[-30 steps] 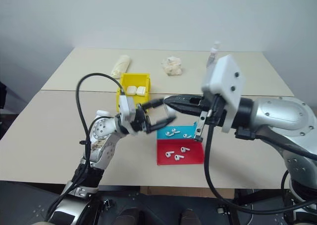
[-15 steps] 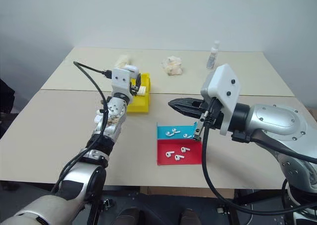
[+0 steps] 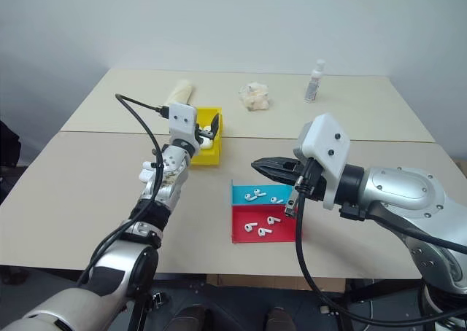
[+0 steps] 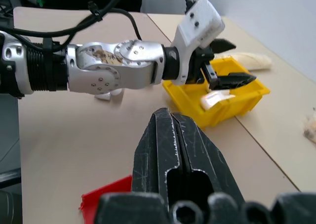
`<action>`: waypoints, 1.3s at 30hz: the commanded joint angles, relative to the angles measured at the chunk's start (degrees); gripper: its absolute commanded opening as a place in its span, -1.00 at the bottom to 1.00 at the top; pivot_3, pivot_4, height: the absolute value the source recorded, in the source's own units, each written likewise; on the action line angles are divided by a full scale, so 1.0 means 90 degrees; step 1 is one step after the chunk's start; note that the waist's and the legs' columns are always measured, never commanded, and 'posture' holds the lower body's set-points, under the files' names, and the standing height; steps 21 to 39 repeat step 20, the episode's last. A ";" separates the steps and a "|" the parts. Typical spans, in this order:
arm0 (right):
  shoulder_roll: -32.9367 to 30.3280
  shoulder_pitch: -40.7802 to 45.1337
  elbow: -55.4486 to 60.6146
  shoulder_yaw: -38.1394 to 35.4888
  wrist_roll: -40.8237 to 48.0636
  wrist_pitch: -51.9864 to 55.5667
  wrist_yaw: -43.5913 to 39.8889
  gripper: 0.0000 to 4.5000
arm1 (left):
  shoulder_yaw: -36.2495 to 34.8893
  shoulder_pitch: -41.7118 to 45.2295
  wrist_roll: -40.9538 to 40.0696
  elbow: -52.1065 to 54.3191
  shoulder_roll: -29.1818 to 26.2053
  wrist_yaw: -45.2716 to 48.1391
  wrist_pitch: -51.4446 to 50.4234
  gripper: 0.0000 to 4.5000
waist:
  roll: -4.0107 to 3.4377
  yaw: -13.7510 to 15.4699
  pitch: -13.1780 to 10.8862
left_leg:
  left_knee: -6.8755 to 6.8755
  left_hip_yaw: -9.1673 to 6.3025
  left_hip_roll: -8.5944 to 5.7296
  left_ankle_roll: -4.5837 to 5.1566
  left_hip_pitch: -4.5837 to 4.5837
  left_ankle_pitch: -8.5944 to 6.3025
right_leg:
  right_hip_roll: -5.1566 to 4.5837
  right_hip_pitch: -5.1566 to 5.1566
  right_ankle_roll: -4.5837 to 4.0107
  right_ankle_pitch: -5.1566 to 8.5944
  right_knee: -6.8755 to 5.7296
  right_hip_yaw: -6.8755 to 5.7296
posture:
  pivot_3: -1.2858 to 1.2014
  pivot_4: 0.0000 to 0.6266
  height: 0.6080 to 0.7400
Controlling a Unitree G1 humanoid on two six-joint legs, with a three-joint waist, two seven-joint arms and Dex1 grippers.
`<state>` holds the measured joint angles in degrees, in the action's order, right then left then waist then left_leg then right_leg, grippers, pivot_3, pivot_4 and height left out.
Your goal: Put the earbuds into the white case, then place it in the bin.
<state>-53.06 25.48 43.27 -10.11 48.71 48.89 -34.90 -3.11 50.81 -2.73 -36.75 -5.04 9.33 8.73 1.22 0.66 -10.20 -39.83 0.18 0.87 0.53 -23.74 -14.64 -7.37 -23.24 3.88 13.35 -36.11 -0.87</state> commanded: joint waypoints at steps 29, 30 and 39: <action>-0.1091 -0.4151 -0.0471 -0.3153 -0.1932 -0.1606 -0.3141 -1.00 | 0.0040 -0.3009 -0.3035 0.4893 -0.4424 0.6415 -0.3292 0.99 | -0.0004 0.0001 0.0004 | 0.0005 0.0010 0.0005 0.0001 0.0054 -0.0002 | 0.0001 0.0030 -0.0002 0.0004 0.0007 0.0017 | 0.03 -0.52 1.00; -0.1091 -0.4151 -0.0471 -0.3153 -0.1932 -0.1606 -0.3141 -1.00 | 0.0040 -0.3009 -0.3035 0.4893 -0.4424 0.6415 -0.3292 0.99 | -0.0004 0.0001 0.0004 | 0.0005 0.0010 0.0005 0.0001 0.0054 -0.0002 | 0.0001 0.0030 -0.0002 0.0004 0.0007 0.0017 | 0.03 -0.52 1.00; -0.1091 -0.4151 -0.0471 -0.3153 -0.1932 -0.1606 -0.3141 -1.00 | 0.0040 -0.3009 -0.3035 0.4893 -0.4424 0.6415 -0.3292 0.99 | -0.0004 0.0001 0.0004 | 0.0005 0.0010 0.0005 0.0001 0.0054 -0.0002 | 0.0001 0.0030 -0.0002 0.0004 0.0007 0.0017 | 0.03 -0.52 1.00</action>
